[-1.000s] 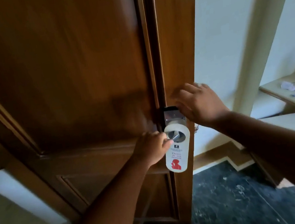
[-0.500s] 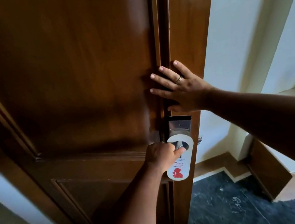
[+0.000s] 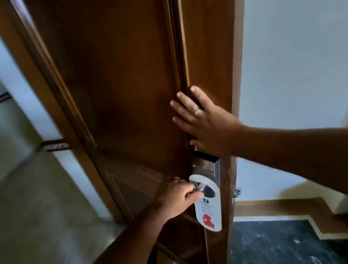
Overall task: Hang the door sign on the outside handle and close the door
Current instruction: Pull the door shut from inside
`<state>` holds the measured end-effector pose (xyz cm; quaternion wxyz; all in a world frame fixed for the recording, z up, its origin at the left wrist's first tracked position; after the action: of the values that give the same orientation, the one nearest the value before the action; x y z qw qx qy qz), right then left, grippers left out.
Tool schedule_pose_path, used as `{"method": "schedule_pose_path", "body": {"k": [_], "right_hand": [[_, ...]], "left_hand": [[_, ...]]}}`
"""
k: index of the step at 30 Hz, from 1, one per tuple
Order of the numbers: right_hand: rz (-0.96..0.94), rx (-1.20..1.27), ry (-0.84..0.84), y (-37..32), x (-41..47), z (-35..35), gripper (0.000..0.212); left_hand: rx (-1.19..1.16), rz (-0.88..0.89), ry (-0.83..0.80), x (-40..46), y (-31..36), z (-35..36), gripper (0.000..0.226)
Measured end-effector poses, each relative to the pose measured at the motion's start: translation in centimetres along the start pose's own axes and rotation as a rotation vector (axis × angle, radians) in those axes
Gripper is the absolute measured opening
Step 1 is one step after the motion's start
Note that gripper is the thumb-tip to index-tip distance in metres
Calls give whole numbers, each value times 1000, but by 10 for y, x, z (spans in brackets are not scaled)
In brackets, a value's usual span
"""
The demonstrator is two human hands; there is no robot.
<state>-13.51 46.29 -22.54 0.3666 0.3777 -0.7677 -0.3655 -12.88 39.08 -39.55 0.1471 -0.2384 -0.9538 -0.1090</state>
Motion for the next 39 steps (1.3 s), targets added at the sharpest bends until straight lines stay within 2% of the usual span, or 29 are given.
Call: {"method": "schedule_pose_path", "body": {"k": [2,5,7,10,12,14,15,17,20,22,24,27,31,34,39], "right_hand": [[-51,17,32,-17,-2,-22,72],[-102,220,182,-35,-10,-72,58],[-182,322,333,-48,-19,-105,51],[-397,448,620,-67,-55,-140,43],[-521,507,775,-76,-79,-143,44],[-558,560,882,-80,-92,-130,45],[-559,587,923,-84,-91,-124,46],[-551,623,912,-98,-80,-110,49],[-553,753,809,-126,-45,-109,41],[-559,842,727,-150,-21,-117,36],[-556,940,611,-178,6,-122,38],[-613,1071,498,-220,42,-138,50],[-689,1136,565,-264,74,-162,57],[-737,1144,572,-300,101,-177,62],[-852,1160,610,-361,137,-207,47]], "left_hand": [[25,-18,-4,-25,1,-10,45],[122,-114,-2,-65,4,-34,37],[138,-191,-45,-91,3,-51,34],[194,-329,-67,-149,8,-77,35],[283,-479,-49,-193,9,-103,55],[321,-720,-35,-231,6,-133,85],[332,-827,21,-248,11,-156,92],[401,-912,249,-265,30,-207,98],[518,-883,581,-274,66,-276,94],[602,-824,719,-268,89,-313,91],[719,-766,783,-258,106,-341,89],[933,-780,755,-247,107,-366,87],[1227,-884,563,-240,73,-376,83],[1319,-944,455,-250,33,-377,83],[1410,-1105,396,-286,-29,-386,91]]}}
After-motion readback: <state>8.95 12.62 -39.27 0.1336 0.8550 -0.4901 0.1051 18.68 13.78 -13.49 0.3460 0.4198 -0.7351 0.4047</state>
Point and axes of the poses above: each hand's wrist, its own x-axis towards the middle knuckle, its own z-axis out of the palm, y = z × x, the point moved 8 cm from there along x, towards the middle knuckle, and after that the axes turned 1 degree about x, right-handed, at the moved point
